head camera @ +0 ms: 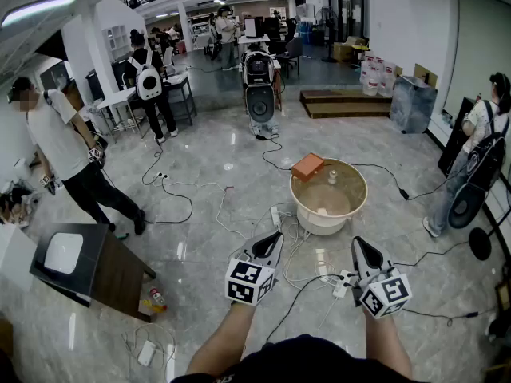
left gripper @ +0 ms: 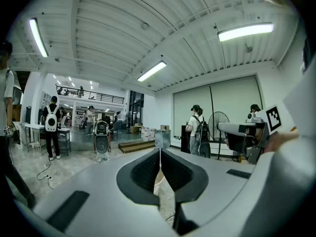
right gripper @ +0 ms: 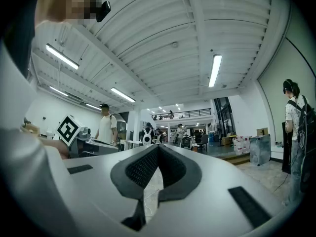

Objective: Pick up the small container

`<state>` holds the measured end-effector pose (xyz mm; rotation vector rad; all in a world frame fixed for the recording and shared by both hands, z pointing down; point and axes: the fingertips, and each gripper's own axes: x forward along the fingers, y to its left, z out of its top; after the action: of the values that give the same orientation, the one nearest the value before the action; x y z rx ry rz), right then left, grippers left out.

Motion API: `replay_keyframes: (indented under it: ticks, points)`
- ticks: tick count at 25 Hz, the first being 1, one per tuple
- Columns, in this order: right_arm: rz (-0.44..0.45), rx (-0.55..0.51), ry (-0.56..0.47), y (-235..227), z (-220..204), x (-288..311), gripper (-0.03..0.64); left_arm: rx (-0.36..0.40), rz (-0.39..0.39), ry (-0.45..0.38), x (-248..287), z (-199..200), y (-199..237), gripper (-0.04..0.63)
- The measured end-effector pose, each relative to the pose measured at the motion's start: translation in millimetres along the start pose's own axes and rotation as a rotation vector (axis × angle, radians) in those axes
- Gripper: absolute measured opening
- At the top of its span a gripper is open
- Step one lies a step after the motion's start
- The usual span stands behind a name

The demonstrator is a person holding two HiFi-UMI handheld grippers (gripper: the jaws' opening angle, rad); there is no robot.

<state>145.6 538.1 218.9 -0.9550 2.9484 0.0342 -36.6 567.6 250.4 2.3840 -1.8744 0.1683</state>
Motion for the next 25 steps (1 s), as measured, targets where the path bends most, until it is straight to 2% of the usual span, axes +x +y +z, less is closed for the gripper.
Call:
replay_keyframes:
  ticks: [8, 14, 19, 25]
  points:
    - [0.004, 0.046, 0.036, 30.7, -22.3, 15.2, 0.011, -0.08, 0.004, 0.052, -9.0, -35.4, 20.6, 0.023]
    - [-0.029, 0.031, 0.052, 37.3, -33.9, 15.3, 0.011, -0.064, 0.038, 0.047, -20.9, -41.5, 44.4, 0.023]
    - [-0.053, 0.127, 0.095, 48.6, -49.7, 15.3, 0.012, -0.069, 0.012, 0.072, -29.4, -53.9, 52.7, 0.023]
    - [-0.074, 0.181, 0.167, 53.6, -72.7, 14.7, 0.014, -0.096, -0.031, 0.123, -17.5, -78.6, 49.9, 0.023]
